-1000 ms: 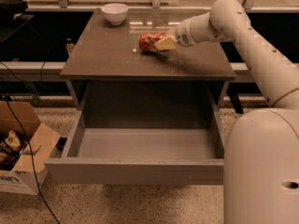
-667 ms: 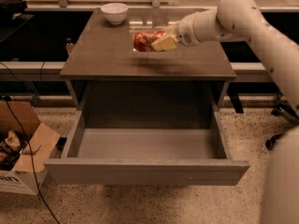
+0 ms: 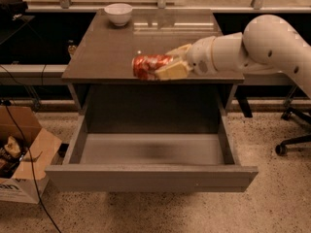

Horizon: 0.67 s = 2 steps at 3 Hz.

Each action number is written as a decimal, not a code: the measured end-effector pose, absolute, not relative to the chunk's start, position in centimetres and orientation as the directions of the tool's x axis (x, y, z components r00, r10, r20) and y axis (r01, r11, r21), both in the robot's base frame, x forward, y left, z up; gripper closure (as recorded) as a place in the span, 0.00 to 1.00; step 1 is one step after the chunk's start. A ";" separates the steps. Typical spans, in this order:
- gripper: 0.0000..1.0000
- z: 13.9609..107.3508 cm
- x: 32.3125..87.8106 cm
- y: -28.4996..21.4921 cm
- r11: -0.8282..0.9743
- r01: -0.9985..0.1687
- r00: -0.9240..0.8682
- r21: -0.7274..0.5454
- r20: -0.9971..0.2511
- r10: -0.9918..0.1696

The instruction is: Place coke can into top drawer

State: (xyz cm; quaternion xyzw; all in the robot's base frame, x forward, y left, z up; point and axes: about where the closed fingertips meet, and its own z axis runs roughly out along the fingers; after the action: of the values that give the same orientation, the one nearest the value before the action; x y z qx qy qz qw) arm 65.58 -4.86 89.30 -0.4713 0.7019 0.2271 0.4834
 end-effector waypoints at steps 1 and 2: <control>1.00 86.2 60.3 -4.8 0.405 -0.913 -0.147 -0.051 -0.884 -0.444; 1.00 81.9 57.4 -5.2 0.415 -0.908 -0.243 0.050 -0.871 -0.426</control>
Offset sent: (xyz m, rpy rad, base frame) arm -0.1121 -0.0146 -0.1456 0.0649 0.3484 -0.0227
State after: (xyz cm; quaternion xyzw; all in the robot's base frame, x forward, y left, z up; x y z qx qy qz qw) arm 57.40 -5.18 81.88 -0.4555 0.7325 0.2912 0.4136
